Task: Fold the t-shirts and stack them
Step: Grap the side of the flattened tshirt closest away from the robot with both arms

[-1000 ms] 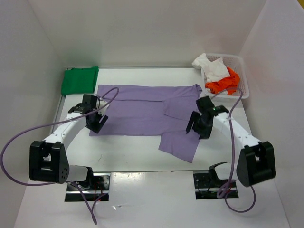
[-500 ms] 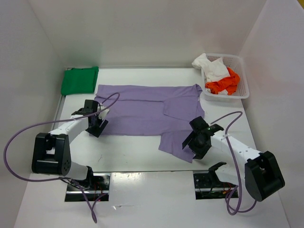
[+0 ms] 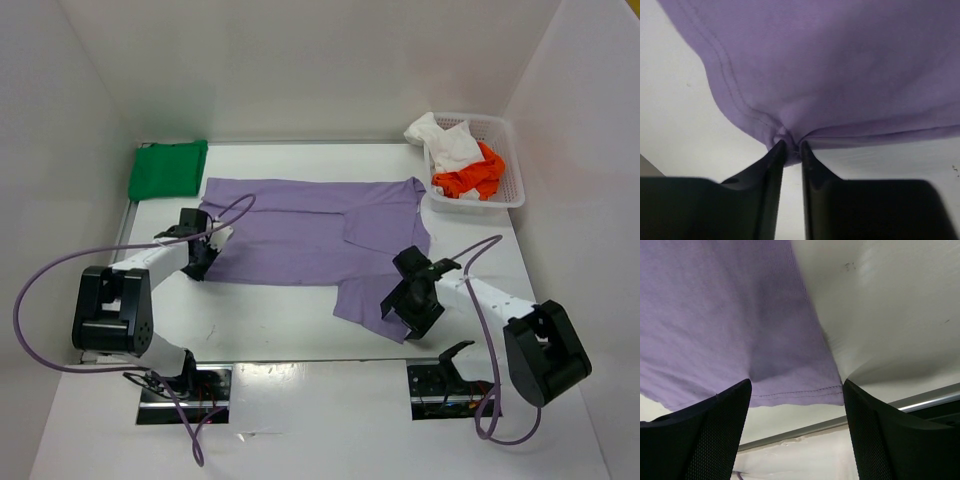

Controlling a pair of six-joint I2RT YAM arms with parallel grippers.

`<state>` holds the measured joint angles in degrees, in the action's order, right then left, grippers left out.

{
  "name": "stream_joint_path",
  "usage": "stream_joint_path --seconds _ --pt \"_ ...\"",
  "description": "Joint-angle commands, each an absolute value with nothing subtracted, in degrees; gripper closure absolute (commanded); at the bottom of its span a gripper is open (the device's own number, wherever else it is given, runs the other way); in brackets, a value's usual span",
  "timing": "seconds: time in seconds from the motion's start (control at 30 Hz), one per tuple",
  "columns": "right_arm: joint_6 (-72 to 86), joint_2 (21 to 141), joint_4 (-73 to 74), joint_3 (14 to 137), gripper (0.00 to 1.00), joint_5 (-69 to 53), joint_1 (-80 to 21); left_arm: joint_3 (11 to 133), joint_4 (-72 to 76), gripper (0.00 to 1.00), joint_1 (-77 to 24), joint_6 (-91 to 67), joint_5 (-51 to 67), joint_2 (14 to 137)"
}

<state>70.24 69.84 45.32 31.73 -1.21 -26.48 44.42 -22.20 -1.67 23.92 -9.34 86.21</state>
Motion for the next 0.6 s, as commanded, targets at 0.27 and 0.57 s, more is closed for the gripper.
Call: stream_joint_path --seconds 0.27,0.57 --pt "68.7 76.1 41.9 32.1 1.0 -2.8 -27.1 47.4 -23.7 1.0 -1.4 25.1 -6.0 89.3" --pt "64.5 68.5 51.8 47.4 1.0 8.2 -23.8 55.0 -27.0 1.0 -0.4 25.7 -9.1 89.3"
